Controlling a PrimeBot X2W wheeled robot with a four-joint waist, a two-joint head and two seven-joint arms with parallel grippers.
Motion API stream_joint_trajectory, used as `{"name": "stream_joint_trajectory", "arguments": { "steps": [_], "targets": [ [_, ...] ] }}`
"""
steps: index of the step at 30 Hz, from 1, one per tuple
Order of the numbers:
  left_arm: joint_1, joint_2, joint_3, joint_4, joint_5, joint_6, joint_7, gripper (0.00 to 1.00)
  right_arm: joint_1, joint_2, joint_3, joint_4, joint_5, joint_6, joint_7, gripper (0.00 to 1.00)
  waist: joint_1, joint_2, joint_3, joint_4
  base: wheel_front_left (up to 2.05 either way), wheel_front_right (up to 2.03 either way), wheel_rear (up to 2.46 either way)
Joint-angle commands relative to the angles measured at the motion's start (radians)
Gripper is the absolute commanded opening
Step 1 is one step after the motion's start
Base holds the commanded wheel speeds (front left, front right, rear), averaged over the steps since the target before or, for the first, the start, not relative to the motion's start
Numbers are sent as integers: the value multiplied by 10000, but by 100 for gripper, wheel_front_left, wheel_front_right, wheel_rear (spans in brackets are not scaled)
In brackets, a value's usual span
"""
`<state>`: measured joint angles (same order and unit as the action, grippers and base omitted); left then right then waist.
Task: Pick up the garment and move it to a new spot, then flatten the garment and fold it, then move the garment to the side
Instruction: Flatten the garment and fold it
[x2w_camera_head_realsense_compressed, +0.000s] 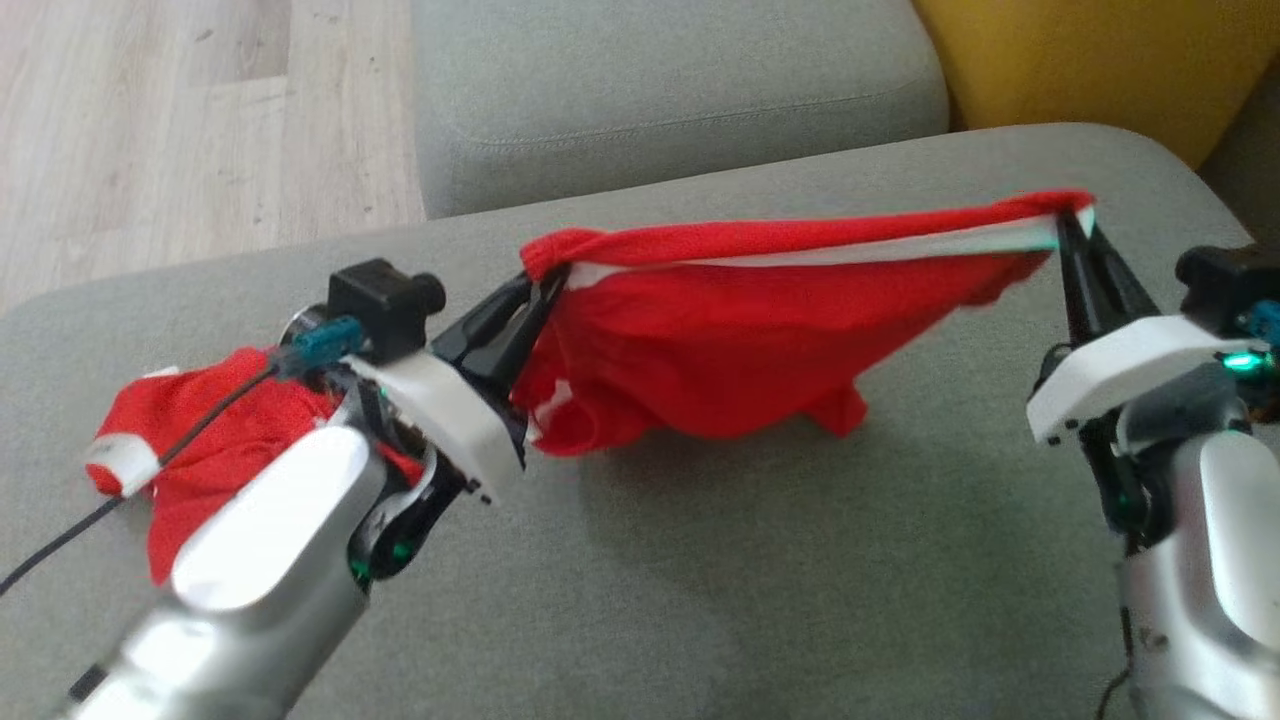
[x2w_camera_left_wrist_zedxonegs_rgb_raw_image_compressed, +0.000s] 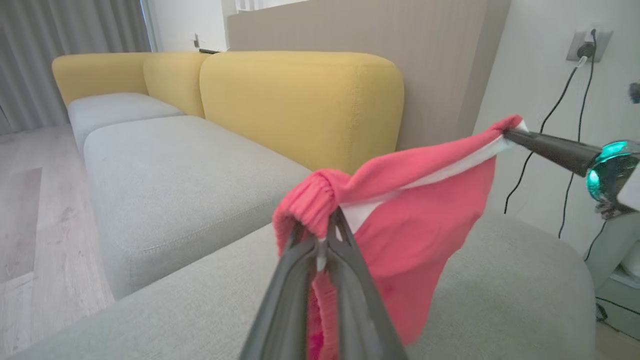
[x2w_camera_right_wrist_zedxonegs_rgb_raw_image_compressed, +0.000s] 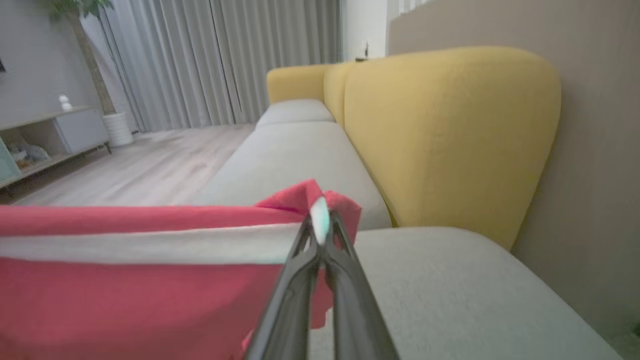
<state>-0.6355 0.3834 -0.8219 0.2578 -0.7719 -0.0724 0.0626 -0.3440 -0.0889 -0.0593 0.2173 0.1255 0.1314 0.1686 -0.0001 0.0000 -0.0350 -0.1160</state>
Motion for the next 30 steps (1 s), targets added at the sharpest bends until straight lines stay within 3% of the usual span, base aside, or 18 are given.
{"name": "stream_joint_trajectory", "arguments": {
  "steps": [1,6,10,13,16,21,24,30],
  "targets": [
    [-609,523,562,-627,-56,156,151,0,-287,-152,252,-447,37,-7,589,0,1,0,60,40,0,0,0],
    [-382,896,344,-1314,-184,323,987,0,-284,-256,19,-846,344,-7,1560,0,1,0,396,87,0,0,0],
    [-1023,794,578,-1237,-858,185,1810,0,-1166,-324,167,-792,476,-7,2111,0,1,0,1157,84,0,0,0],
    [-1906,394,1067,-519,-1723,13,2271,0,-2396,-485,379,-182,571,-7,2385,0,1,0,1866,83,0,0,0],
    [-3218,326,1124,496,-1496,-220,2417,0,-3961,-558,689,922,915,-7,2207,0,1,0,2656,4,0,0,0],
    [-5691,19,1434,2262,-906,-408,1755,0,-7006,-407,397,2993,1090,-7,869,0,1,0,3582,-57,0,0,0],
    [-7075,-210,1662,3154,-485,-453,853,0,-8567,-194,-390,4169,837,-7,-434,0,1,0,3912,-35,0,0,0],
    [-8344,-708,1536,4436,153,-544,-1235,0,-9923,64,-1107,6105,216,-7,-2974,0,1,0,4149,12,0,0,0]
  ]
}}
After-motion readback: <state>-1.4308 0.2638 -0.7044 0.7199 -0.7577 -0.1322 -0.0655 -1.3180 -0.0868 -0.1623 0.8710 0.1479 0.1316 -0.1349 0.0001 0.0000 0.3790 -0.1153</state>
